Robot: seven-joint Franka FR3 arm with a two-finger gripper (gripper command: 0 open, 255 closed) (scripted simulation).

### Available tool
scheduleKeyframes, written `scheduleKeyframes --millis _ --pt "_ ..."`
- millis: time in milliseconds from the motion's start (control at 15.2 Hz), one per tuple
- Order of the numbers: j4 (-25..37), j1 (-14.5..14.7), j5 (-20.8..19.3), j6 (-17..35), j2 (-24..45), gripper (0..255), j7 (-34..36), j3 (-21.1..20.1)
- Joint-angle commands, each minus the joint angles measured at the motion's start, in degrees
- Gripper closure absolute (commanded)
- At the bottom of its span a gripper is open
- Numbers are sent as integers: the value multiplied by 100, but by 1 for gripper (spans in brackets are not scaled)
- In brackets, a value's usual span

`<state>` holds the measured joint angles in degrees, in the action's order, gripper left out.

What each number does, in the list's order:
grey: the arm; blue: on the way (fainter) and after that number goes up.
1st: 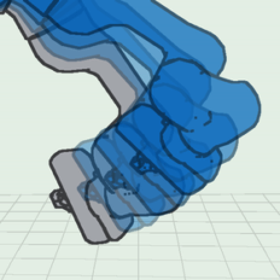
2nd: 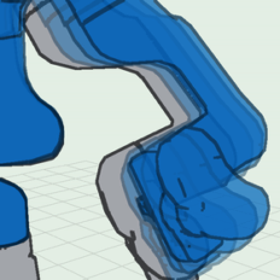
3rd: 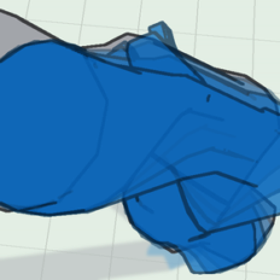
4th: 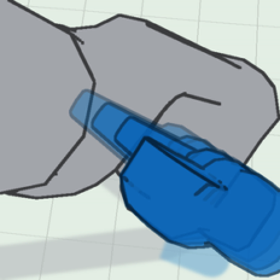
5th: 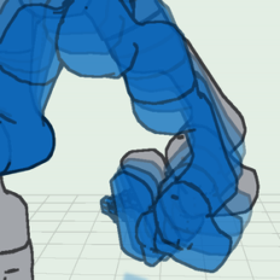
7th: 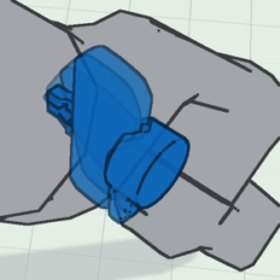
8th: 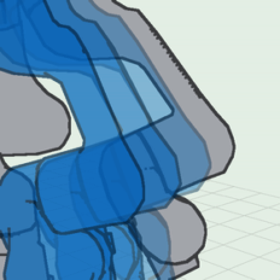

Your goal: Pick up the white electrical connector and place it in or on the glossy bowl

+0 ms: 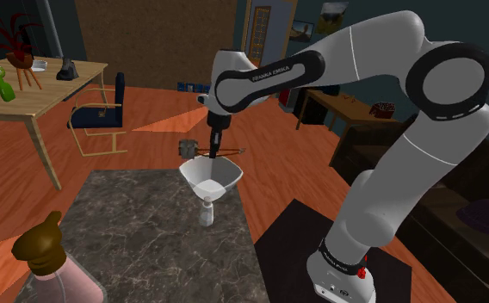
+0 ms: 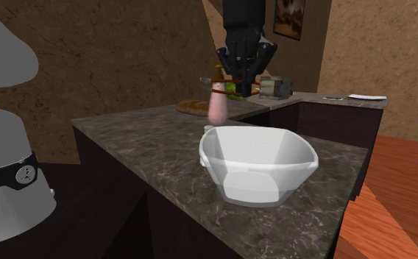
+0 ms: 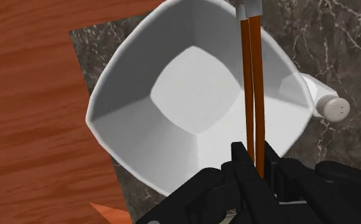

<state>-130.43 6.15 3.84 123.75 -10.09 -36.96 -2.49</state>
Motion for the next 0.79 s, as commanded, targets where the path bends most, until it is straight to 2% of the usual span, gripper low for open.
scheduleKeyframes --millis 0,726 --pt "-17 -63 -8 84 73 255 -161 88" --pt "-468 -53 25 958 497 255 -210 80"
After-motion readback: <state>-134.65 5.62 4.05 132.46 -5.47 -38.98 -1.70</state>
